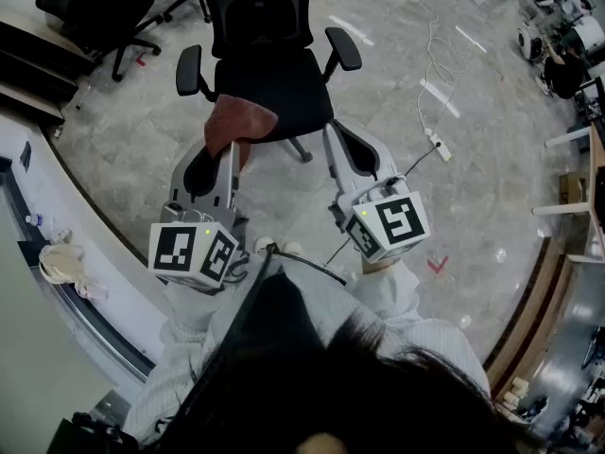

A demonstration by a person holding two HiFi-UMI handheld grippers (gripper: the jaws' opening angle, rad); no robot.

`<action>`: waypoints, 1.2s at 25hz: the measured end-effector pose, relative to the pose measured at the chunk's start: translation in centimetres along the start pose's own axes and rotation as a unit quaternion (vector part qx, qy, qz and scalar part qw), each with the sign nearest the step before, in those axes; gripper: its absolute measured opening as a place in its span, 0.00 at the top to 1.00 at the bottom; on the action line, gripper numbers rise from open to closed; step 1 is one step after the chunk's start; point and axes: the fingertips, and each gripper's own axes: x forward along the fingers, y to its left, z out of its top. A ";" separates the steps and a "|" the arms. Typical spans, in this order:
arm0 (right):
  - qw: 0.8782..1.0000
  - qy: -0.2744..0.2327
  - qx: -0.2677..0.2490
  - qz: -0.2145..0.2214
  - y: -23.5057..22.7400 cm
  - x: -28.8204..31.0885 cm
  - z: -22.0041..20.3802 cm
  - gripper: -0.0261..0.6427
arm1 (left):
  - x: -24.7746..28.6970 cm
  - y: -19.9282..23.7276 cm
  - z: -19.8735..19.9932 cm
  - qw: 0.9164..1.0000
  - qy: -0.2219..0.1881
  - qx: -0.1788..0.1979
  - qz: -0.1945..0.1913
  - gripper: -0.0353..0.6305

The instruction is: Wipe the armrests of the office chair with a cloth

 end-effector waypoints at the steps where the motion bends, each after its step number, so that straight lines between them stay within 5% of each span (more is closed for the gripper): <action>1: 1.000 0.000 0.001 0.000 0.0 0.0 0.0 0.96 | 0.0 0.1 0.0 1.000 0.000 0.000 0.001 0.89; 21: 1.000 0.003 0.022 0.021 -1.3 -0.5 -2.0 0.96 | 0.0 0.8 -1.9 0.999 0.001 -0.006 0.040 0.89; 30: 0.998 0.022 0.040 0.043 -2.4 7.8 -4.3 0.96 | 3.7 9.7 -2.4 0.996 0.005 -0.013 0.091 0.89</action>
